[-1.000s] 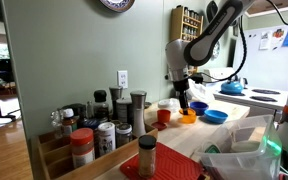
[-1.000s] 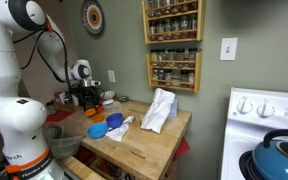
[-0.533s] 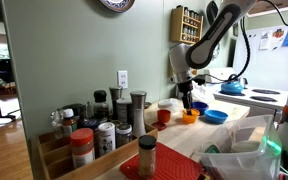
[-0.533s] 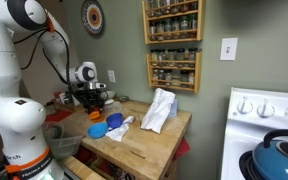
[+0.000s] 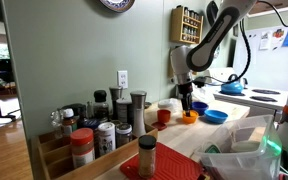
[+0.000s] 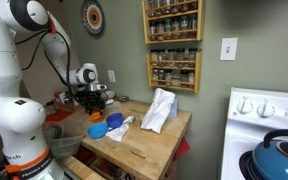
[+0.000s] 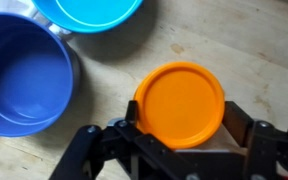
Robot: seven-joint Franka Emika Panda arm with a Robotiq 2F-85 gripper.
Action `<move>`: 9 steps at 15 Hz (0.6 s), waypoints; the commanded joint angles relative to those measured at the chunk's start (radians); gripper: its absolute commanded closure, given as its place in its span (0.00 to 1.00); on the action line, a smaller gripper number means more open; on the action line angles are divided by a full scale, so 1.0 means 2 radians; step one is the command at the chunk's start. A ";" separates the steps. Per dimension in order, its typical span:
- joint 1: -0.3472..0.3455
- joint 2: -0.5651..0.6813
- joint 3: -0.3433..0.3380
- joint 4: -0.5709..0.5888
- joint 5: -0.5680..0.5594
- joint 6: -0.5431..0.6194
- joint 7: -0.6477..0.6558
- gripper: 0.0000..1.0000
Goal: Place the orange lid on the orange container
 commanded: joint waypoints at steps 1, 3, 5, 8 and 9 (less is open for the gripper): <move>0.000 0.003 -0.004 -0.011 -0.012 0.024 0.018 0.40; 0.000 0.004 -0.006 -0.013 -0.015 0.027 0.025 0.40; 0.000 0.003 -0.008 -0.016 -0.019 0.030 0.031 0.40; 0.001 0.003 -0.010 -0.021 -0.026 0.034 0.041 0.40; 0.001 0.003 -0.010 -0.022 -0.028 0.037 0.044 0.40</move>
